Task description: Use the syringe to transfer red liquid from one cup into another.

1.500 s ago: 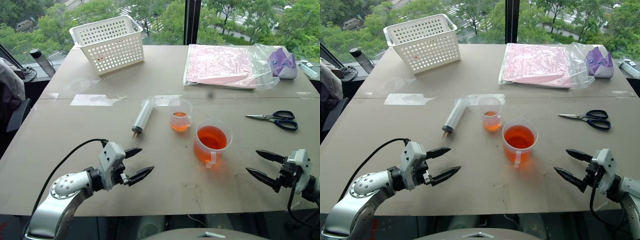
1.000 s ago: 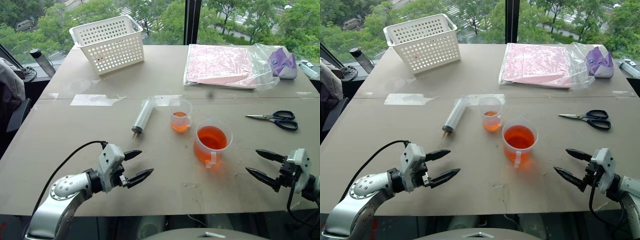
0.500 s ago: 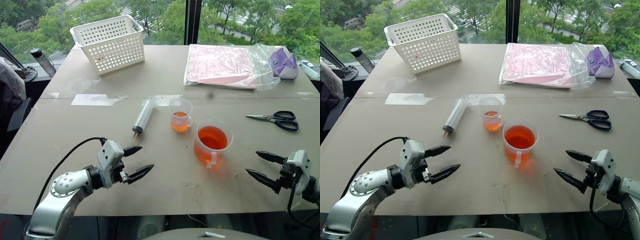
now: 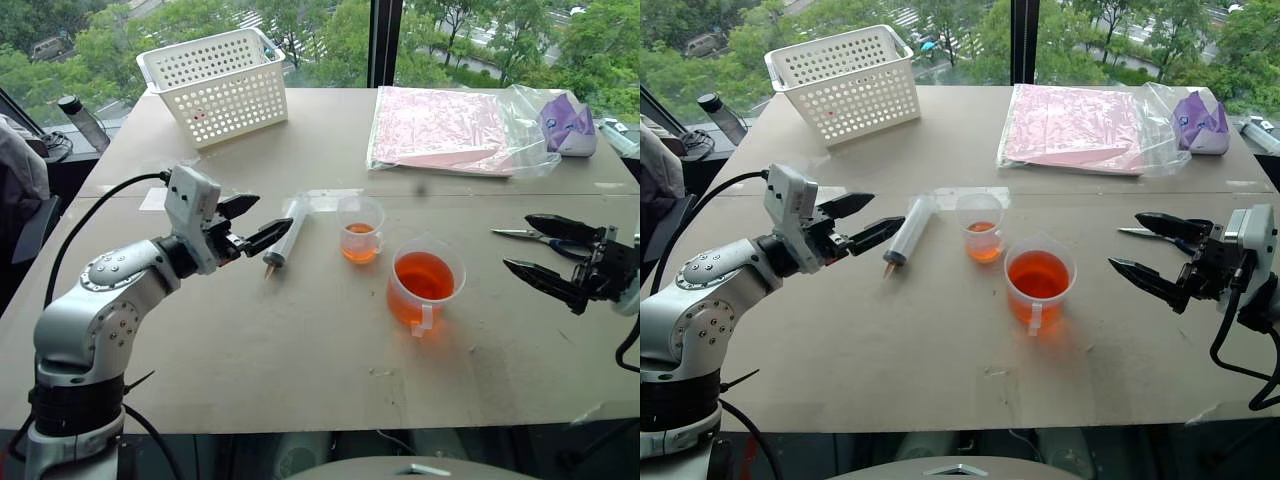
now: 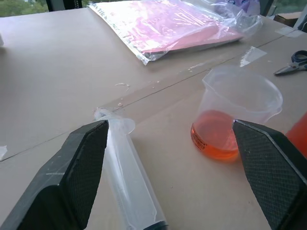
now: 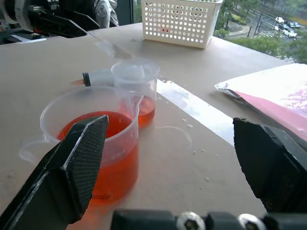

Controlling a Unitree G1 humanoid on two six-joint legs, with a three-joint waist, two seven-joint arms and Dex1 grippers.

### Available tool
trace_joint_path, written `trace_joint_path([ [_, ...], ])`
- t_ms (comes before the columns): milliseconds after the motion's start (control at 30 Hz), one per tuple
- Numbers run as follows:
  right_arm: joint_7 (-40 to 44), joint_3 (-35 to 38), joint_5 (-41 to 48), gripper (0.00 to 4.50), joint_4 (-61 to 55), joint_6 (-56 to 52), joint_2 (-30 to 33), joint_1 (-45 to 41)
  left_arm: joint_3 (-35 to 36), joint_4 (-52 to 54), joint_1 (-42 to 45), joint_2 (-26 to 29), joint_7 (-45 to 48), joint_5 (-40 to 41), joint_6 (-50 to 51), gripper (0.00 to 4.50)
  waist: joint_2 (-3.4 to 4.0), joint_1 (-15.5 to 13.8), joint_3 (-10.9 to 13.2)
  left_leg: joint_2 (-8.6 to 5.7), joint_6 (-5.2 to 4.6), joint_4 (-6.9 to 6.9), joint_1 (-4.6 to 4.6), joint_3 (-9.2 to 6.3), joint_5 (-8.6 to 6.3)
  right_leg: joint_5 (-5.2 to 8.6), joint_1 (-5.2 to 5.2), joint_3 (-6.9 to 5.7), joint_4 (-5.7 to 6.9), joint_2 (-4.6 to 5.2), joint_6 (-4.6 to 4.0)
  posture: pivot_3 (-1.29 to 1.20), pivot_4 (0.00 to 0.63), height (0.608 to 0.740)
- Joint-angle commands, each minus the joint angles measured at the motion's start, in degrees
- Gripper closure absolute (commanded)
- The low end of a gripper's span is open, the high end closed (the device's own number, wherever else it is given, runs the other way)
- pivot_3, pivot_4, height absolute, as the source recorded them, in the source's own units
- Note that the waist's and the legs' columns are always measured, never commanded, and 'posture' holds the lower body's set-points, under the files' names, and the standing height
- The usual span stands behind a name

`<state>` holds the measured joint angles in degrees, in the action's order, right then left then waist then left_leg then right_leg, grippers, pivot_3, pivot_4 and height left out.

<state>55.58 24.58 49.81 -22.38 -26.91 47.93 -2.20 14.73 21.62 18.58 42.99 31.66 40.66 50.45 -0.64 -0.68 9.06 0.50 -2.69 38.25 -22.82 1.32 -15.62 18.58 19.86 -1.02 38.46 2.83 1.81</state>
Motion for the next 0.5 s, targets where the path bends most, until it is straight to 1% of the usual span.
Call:
trace_joint_path([
  [33, -6.9, -0.5, 4.7, 0.04, -6.3, -7.0, 3.3, -5.4, -2.0, 0.3, 6.6, 3.0, -4.6, 0.8, 11.4, 0.31, -0.06, 0.0, 0.0, 0.0, 0.04, 0.01, 0.0, 0.0, 0.02, 0.0, -0.01, 0.0, 0.0, 0.0, 0.0, 0.0, 0.15, 0.74],
  [133, -12.8, -2.7, 7.5, 0.04, -9.4, -12.8, 5.3, -10.6, -4.2, -1.0, 13.6, 2.9, -9.7, 0.5, 24.4, 0.31, -0.11, 0.0, 0.1, -0.01, 0.1, 0.02, -0.01, -0.01, 0.06, 0.0, 0.0, -0.01, 0.0, 0.0, 0.01, 0.0, 0.15, 0.74],
  [233, -17.4, -4.7, 11.7, 0.04, -10.2, -17.0, 5.2, -16.6, -4.6, -3.0, 20.9, 0.0, -13.4, -0.4, 34.2, 0.31, -0.31, -0.1, 0.2, -0.01, 0.17, 0.03, -0.02, -0.03, 0.1, 0.0, 0.01, -0.02, 0.02, -0.04, 0.01, 0.0, 0.15, 0.74],
  [300, -18.5, -5.3, 13.5, 0.04, -10.2, -18.3, 4.8, -18.8, -5.3, -5.7, 25.1, -1.3, -15.6, -2.1, 39.8, 0.31, -0.42, -0.1, 0.3, -0.02, 0.18, 0.05, -0.06, -0.03, 0.11, 0.01, 0.03, -0.04, 0.02, -0.04, 0.02, 0.0, 0.15, 0.74],
  [367, -18.7, -5.5, 14.2, 0.04, -10.1, -19.2, 5.1, -19.6, -6.7, -8.2, 27.3, -1.1, -17.4, -2.5, 41.8, 0.31, -0.5, 0.0, 0.3, -0.03, 0.19, 0.07, -0.09, -0.04, 0.11, 0.0, 0.04, -0.06, 0.01, -0.04, 0.02, 0.0, 0.15, 0.74],
  [400, -19.1, -6.0, 14.8, 0.04, -10.1, -19.8, 5.1, -20.3, -7.5, -12.4, 29.0, -0.7, -19.0, -0.9, 42.1, 0.31, -0.49, 0.0, 0.3, -0.03, 0.2, 0.07, -0.09, -0.04, 0.11, 0.01, 0.04, -0.06, 0.0, -0.04, 0.03, 0.0, 0.15, 0.74],
  [433, -20.4, -6.6, 15.8, 0.04, -10.1, -21.0, 5.1, -21.3, -10.1, -18.1, 31.6, 0.2, -20.2, 0.6, 42.1, 0.31, -0.5, 0.0, 0.3, -0.03, 0.2, 0.06, -0.09, -0.04, 0.12, 0.01, 0.03, -0.06, -0.02, -0.04, 0.03, 0.0, 0.15, 0.74],
  [467, -20.8, -7.4, 15.7, 0.04, -10.1, -21.5, 5.1, -22.3, -12.9, -20.9, 33.8, 0.4, -20.5, -0.6, 42.1, 0.31, -0.5, 0.0, 0.3, -0.03, 0.21, 0.06, -0.09, -0.05, 0.13, 0.01, 0.05, -0.06, 0.01, -0.04, 0.03, 0.0, 0.15, 0.74],
  [500, -20.6, -8.2, 15.3, 0.04, -10.1, -21.4, 4.9, -23.3, -15.3, -24.8, 35.8, 0.7, -20.9, 0.4, 42.1, 0.31, -0.51, 0.0, 0.3, -0.03, 0.25, 0.05, -0.11, -0.04, 0.15, 0.01, 0.12, -0.05, 0.03, -0.04, 0.03, 0.0, 0.15, 0.74],
])
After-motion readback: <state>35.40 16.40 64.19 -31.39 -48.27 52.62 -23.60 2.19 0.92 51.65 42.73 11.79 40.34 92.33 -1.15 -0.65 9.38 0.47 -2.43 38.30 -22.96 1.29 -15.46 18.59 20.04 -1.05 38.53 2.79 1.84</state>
